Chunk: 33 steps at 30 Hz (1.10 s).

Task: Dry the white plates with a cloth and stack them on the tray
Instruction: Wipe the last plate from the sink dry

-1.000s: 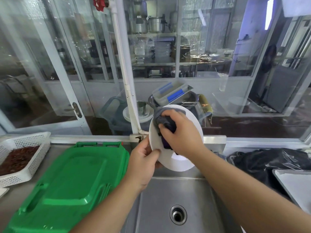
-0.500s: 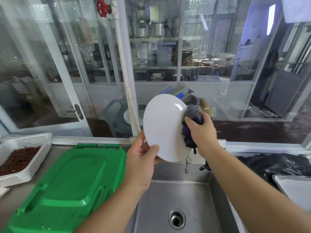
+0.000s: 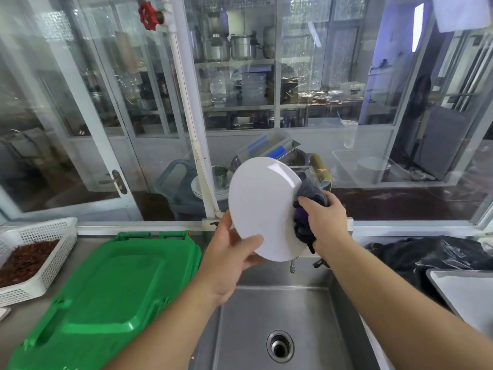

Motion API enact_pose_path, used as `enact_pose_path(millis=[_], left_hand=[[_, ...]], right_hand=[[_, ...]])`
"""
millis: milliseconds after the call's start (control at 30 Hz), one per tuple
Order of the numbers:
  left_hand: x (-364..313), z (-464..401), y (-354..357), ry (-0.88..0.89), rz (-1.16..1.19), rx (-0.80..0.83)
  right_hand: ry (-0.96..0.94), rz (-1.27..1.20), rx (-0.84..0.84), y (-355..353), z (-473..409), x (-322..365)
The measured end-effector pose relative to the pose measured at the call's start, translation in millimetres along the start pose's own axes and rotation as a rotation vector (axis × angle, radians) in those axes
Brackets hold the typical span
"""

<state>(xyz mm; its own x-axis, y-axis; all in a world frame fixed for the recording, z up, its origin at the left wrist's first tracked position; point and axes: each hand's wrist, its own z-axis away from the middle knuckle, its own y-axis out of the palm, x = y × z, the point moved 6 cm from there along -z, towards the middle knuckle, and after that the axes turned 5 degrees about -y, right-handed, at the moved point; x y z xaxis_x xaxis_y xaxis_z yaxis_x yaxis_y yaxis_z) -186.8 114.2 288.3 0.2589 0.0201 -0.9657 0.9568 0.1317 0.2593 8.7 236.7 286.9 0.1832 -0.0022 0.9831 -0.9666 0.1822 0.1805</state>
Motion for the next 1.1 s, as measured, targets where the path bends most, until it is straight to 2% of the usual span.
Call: enact_pose_path(millis=[67,167,267,433,567,700,933,1033,1100], left_hand=[[-10.2,-5.3,-8.7,-0.077,0.019,0.018],[-23.4,-12.8,-18.6,-0.162,-0.098,0.097],[-23.2,-18.4,-25.6,-0.222,-0.187,0.108],[-14.7,-17.3,-21.1,-0.194,-0.238,0.088],[-9.8,-12.6,-7.2,-0.104,-0.122,0.025],[-8.7,-15.8,-4.2,0.021,-0.060,-0.108],[-1.2,-10.3,-0.3,0.199,-0.156,-0.252],[12.1,-6.9,6.0,0.216,-0.140,-0.259],[18.6,-9.2,9.8,0.218,-0.034,-0.220]], right_hand=[[-0.084,0.102,0.030,-5.4,-1.4,11.1],[-0.241,0.263,0.089,-9.6,-2.1,26.6],[-0.345,0.383,0.175,-6.4,-1.1,36.7],[-0.445,0.454,0.241,0.7,-3.2,50.5],[-0.388,0.428,0.203,1.4,-7.6,49.3],[-0.244,0.278,0.085,2.8,-4.7,27.6],[0.068,-0.080,-0.016,15.0,15.4,-35.7],[0.106,-0.158,-0.057,13.7,21.8,-47.0],[0.084,-0.157,-0.075,11.3,19.6,-43.9]])
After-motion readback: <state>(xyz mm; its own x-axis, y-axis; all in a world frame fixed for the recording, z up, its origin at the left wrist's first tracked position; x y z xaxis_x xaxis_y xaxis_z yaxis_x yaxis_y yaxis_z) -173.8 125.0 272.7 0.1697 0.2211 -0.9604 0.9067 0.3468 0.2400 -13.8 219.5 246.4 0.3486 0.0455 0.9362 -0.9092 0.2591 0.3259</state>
